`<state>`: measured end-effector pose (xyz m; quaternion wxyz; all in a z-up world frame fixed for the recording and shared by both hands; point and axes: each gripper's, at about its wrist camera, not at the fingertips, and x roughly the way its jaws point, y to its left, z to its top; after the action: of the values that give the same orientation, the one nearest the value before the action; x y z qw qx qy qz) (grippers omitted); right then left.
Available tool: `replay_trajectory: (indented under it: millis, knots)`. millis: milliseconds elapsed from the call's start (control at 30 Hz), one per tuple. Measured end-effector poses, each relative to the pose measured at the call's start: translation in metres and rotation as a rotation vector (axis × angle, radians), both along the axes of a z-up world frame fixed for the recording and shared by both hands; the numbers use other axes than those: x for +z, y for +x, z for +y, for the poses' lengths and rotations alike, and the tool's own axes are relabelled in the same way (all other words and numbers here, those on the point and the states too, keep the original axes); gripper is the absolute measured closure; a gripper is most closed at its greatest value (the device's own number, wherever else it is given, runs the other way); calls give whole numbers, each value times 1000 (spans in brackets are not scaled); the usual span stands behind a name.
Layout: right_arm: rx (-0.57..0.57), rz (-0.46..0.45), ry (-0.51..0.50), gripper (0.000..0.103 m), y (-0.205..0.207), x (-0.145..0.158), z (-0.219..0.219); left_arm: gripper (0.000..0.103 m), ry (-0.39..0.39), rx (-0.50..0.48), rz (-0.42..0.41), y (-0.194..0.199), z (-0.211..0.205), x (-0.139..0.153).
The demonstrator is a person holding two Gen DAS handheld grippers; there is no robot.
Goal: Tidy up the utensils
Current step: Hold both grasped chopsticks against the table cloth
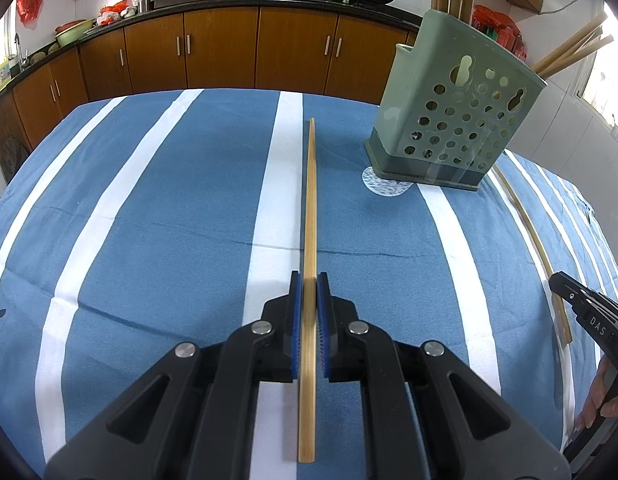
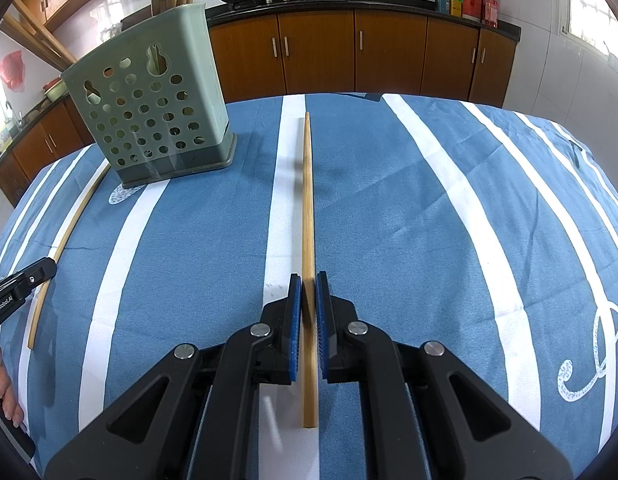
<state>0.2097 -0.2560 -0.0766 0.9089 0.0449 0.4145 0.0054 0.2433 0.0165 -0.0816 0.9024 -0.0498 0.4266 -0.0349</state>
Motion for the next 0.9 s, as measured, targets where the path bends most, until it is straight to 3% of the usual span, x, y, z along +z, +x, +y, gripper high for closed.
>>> replay_trajectory:
  millis: [900]
  knots:
    - [5,-12,97,95,-3,-1,-15,95,59,-46,0,-11,-4,2]
